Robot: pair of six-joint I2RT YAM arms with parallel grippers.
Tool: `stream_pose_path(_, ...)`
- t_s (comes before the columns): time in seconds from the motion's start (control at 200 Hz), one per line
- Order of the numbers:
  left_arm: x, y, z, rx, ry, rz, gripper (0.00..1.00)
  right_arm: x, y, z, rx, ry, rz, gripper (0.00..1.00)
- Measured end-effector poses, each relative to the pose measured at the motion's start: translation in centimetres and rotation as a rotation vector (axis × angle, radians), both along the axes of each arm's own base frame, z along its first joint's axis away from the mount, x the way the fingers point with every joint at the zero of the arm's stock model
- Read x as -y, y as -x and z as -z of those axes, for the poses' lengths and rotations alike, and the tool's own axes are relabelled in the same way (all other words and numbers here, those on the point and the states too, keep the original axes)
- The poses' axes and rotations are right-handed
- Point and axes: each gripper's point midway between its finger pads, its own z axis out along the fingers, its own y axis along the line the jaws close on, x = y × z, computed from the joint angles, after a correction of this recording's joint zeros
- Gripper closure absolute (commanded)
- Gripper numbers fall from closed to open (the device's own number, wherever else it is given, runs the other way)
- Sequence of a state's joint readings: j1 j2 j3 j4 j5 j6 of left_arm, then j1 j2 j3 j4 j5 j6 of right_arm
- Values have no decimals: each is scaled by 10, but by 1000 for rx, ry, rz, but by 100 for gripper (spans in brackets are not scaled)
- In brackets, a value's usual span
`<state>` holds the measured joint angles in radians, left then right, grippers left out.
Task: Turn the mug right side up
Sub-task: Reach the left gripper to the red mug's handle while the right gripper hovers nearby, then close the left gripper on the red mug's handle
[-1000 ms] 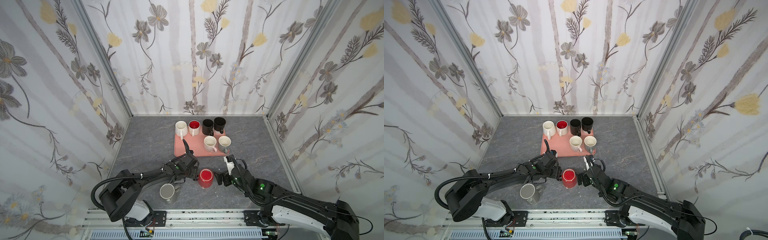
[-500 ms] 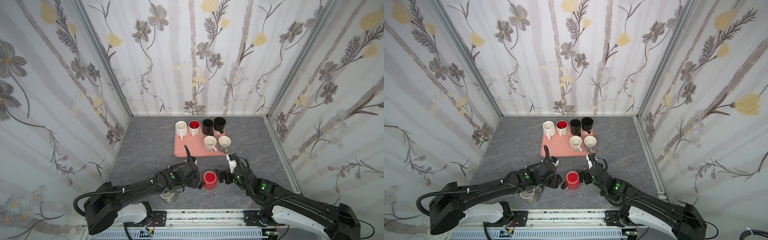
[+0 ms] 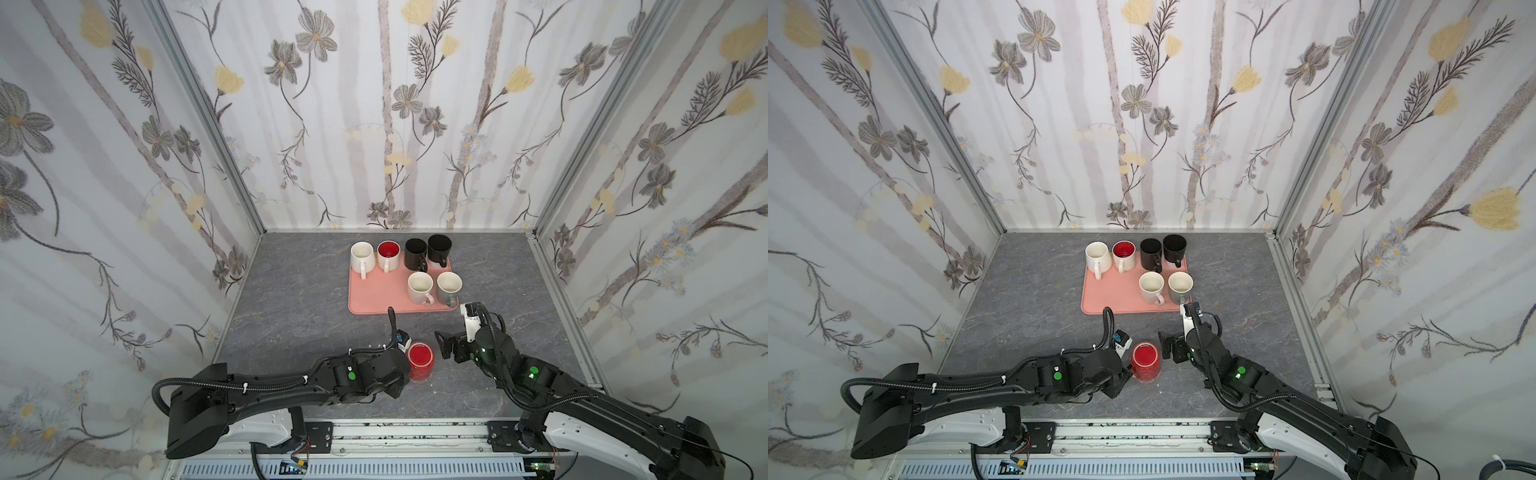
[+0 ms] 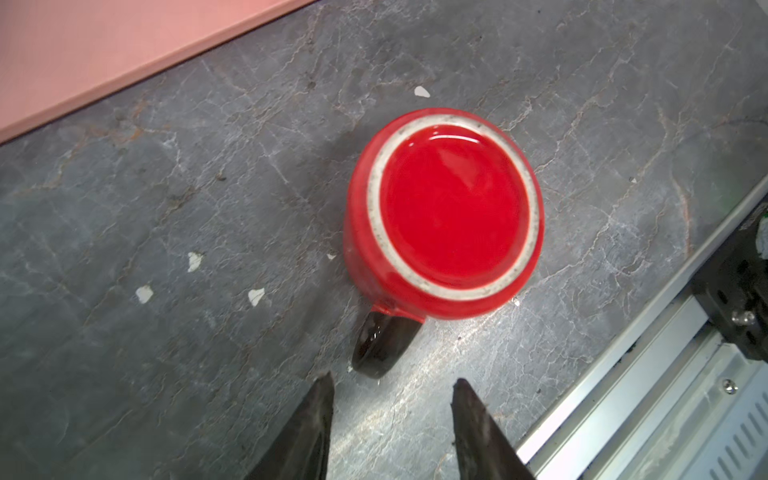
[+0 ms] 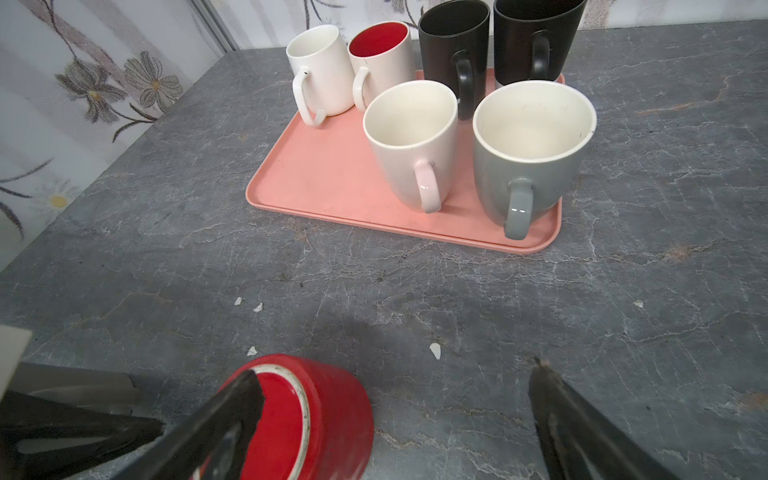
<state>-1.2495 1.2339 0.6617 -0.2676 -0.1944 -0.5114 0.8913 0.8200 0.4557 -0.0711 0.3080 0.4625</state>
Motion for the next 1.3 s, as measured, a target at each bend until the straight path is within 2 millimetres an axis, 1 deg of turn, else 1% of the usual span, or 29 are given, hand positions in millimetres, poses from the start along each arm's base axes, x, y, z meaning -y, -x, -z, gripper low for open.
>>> stream_pose_path(0.15,7,-8,2,50,-23,19,55,1,0,1,-5,-6,-2,0)
stream_pose_path(0.22,8,-10,6,67,-45,29,56,1,0,1,-8,-9,-4,0)
stream_pose_path(0.325,11,-12,11,77,-62,45,63,2,-1,1,-9,-9,0,0)
stream_pose_path(0.435,14,-12,15,67,-55,59,64,1,-1,2,-16,-12,-6,0)
stream_pose_path(0.535,14,-13,17,53,-44,60,72,2,-3,2,-16,-12,-3,0)
stream_pose_path(0.644,16,-17,18,51,-36,62,71,2,-4,1,-16,-14,2,0)
stream_pose_path(0.874,16,-20,25,51,-58,77,69,0,-5,1,-22,-24,-9,0)
stream_pose_path(1.019,18,-20,28,49,-60,80,69,0,-6,2,-25,-23,-5,0)
stream_pose_path(1.299,21,-24,29,69,-70,90,77,0,-8,0,-21,-34,-6,0)
